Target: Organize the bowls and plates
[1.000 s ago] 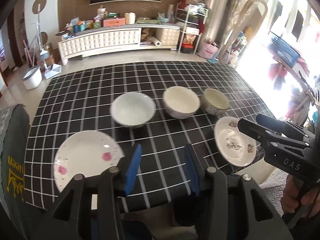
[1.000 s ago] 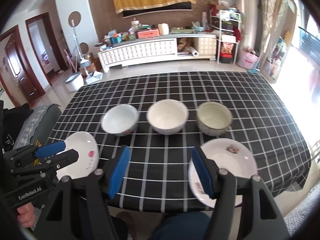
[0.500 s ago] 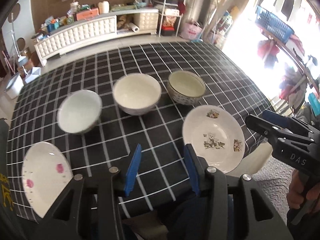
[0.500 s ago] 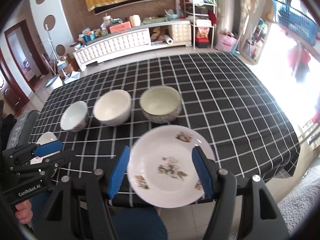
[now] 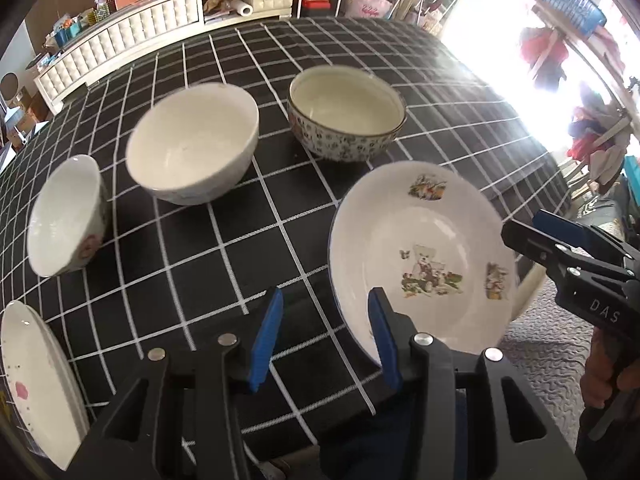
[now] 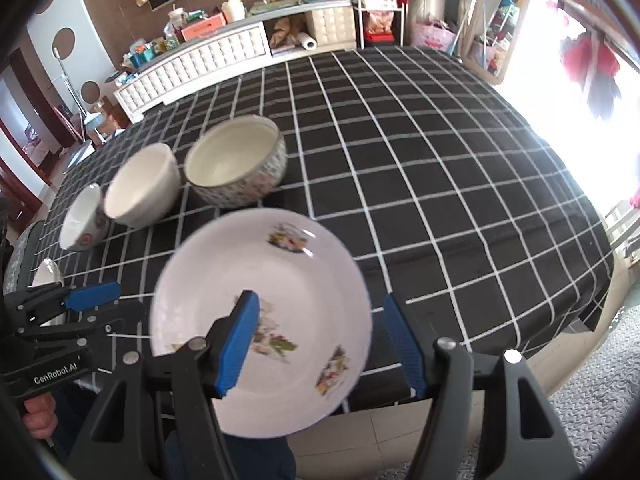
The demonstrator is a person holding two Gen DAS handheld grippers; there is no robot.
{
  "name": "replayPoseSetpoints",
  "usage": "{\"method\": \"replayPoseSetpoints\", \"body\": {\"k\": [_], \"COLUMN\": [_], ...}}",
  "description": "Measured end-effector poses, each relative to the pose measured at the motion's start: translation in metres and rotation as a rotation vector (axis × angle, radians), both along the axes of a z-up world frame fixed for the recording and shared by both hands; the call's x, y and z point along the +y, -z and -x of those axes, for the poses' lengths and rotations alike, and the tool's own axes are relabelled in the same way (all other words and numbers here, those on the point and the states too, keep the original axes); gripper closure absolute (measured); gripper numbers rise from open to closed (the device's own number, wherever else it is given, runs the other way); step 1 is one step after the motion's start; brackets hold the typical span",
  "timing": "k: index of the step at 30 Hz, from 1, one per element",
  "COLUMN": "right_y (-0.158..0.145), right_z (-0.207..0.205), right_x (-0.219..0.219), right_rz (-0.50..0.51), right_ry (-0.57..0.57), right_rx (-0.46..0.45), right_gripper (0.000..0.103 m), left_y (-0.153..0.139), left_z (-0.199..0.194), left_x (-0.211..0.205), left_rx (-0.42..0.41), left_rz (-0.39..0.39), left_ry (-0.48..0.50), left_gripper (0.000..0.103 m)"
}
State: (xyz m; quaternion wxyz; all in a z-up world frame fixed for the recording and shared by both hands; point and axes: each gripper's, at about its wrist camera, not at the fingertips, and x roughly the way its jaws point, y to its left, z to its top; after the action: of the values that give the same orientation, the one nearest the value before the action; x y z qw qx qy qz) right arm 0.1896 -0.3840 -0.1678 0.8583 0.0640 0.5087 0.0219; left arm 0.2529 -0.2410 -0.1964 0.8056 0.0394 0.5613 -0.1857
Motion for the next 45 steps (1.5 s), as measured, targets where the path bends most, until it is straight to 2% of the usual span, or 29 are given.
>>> {"method": "replayPoseSetpoints", "body": {"k": [5, 6, 11, 15, 18, 27, 31, 36, 38, 45], "right_y": [0.016, 0.017, 0.022, 0.027, 0.030, 0.029, 0.030, 0.028, 0.021, 0.002], "right_z": [-0.005, -0.005, -0.008, -0.010, -0.007, -0.004, -0.007, -0.007, -0.003, -0.001], "right_x": [-0.008, -0.008, -0.015, -0.020, -0.021, -0.018, -0.021, -0.024, -0.015, 0.019], "right_rz": [0.008, 0.010, 0.002, -0.019, -0.035, -0.036, -0.065, -0.148, -0.113, -0.118], "right_ry": [0.004, 0.005, 0.008, -0.004, -0.012, -0.023, 0.003, 0.036, 0.024, -0.021], "right_rx": [0.022, 0.024, 0.030, 0.049, 0.061, 0.053, 0.065, 0.084, 0.066, 0.035], "right_gripper": [0.034, 0.037, 0.056, 0.072, 0.081, 0.082, 0.082, 0.083, 0.083, 0.083], "left_y": [0.023, 0.027, 0.040, 0.042, 0.043, 0.043, 0.041, 0.037, 0.032, 0.009], "left_z": [-0.008, -0.009, -0.015, -0.016, -0.016, -0.017, -0.015, -0.013, -0.011, -0.004], "left_x": [-0.009, -0.012, -0.019, -0.021, -0.022, -0.021, -0.025, -0.023, -0.020, 0.013], "left_rx": [0.047, 0.052, 0.073, 0.081, 0.079, 0.075, 0.061, 0.052, 0.046, -0.003], "left_rz": [0.008, 0.007, 0.007, 0.028, 0.030, 0.034, 0.015, -0.006, -0.008, -0.013], "left_ry": [0.006, 0.006, 0.009, 0.010, 0.014, -0.001, 0.016, 0.017, 0.025, -0.007], "left_gripper": [0.061, 0.062, 0.081, 0.088, 0.088, 0.089, 0.089, 0.088, 0.088, 0.088]}}
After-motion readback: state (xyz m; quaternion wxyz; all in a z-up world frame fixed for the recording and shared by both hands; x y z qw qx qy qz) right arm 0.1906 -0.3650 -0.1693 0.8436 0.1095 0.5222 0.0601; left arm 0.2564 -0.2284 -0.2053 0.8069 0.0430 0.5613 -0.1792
